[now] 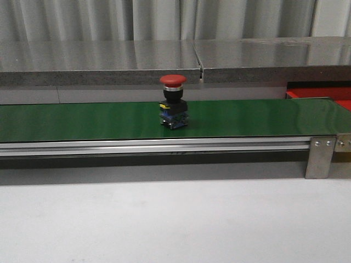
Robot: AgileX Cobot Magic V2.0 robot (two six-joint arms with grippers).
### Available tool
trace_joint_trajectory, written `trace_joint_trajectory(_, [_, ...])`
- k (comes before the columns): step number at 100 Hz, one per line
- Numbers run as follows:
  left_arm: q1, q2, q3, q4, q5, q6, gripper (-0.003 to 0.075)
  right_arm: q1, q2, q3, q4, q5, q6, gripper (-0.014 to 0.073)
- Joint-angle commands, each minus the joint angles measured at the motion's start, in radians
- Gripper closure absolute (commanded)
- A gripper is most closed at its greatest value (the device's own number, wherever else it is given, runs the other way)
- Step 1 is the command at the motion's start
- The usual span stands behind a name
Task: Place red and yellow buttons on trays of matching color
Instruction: 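Move the yellow button into the yellow tray and open the right gripper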
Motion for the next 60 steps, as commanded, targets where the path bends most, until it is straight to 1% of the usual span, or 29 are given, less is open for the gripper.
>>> trace_joint_trajectory(1, [-0.008, 0.006, -0.025, -0.023, -0.067, -0.008, 0.0739, -0.005, -0.037, -0.023, 0.006, -0.035, 0.001, 0.0015])
trace_joint_trajectory(7, [-0.008, 0.006, -0.025, -0.023, -0.067, -0.008, 0.0739, -0.005, -0.037, -0.023, 0.006, -0.046, 0.001, -0.001])
trace_joint_trajectory(39, [-0.008, 0.006, -0.025, -0.023, -0.067, -0.008, 0.0739, 0.001, -0.103, -0.023, 0.006, -0.062, -0.034, -0.0008])
trace_joint_trajectory(60, [-0.008, 0.006, -0.025, -0.023, -0.067, -0.008, 0.0739, 0.049, -0.173, -0.023, 0.006, -0.006, -0.038, -0.0012])
